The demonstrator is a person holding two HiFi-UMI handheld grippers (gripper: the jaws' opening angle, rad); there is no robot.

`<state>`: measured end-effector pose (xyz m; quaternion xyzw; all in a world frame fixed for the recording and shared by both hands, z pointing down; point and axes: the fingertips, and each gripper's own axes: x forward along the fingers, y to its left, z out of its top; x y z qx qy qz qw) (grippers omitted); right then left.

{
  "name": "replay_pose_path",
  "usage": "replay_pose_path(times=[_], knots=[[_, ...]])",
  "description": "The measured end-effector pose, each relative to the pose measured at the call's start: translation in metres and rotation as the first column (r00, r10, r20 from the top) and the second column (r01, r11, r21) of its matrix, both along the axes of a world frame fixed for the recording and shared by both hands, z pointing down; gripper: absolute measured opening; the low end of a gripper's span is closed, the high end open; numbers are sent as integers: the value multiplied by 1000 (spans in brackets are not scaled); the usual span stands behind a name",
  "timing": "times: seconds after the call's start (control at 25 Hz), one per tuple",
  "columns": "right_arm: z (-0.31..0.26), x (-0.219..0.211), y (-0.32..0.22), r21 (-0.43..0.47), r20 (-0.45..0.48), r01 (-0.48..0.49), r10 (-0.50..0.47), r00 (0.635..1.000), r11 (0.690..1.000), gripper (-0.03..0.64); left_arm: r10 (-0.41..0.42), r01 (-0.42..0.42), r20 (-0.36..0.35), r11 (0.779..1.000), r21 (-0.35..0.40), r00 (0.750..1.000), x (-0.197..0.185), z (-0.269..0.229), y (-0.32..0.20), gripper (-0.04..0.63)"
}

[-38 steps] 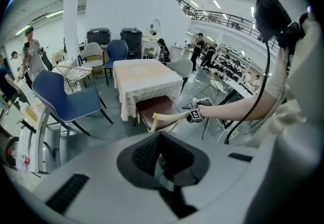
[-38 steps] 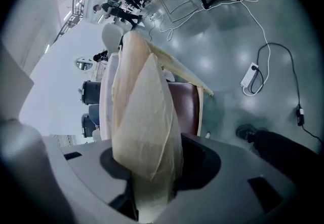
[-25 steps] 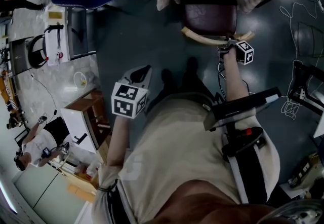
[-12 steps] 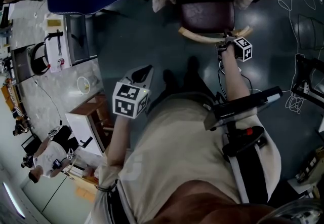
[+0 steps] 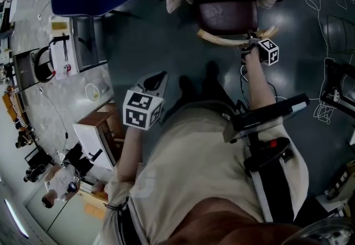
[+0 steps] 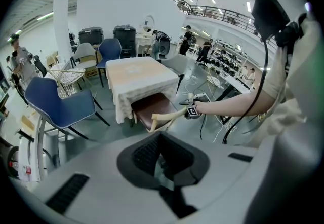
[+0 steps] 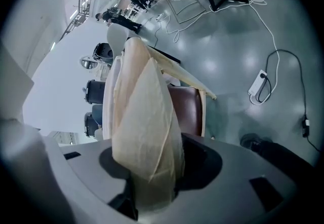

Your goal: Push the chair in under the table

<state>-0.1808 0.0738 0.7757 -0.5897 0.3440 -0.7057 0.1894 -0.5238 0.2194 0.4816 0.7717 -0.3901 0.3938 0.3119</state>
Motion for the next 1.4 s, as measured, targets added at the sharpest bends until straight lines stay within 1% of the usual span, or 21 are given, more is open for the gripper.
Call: replay_pose_path(times=[0.36, 0.52, 0.68, 0.92, 1.04, 1.2, 1.4], knots=[[0, 12, -10, 1, -9, -2, 2, 1000, 1000, 196, -9, 9, 3, 1000, -4, 1000, 5, 3, -1, 6], [1, 18, -10, -33, -46, -40, 38, 998, 999, 195, -7, 7, 0, 1000, 3, 1000, 8, 1, -4, 6], [2, 26, -8, -66, -75, -49, 44, 996, 997, 190, -10, 10, 3, 1000, 2, 1000, 10, 3, -2, 6], [1, 30, -9, -68, -87, -79, 73, 994, 995, 193, -1, 1, 3, 1000, 1, 1000, 12, 4, -3, 6], [-1, 30, -1, -59, -87, -98, 92, 992, 993, 196, 0, 0, 1, 1000, 0, 1000, 10, 3, -1, 6], [-1, 34, 1, -34, -81, -131, 128, 988, 991, 210, -10, 10, -3, 1000, -13, 1000, 9, 7, -2, 6], [-2, 29, -5, -35, -76, -153, 150, 986, 988, 215, -25, 25, -7, 1000, -14, 1000, 8, 9, -3, 6]])
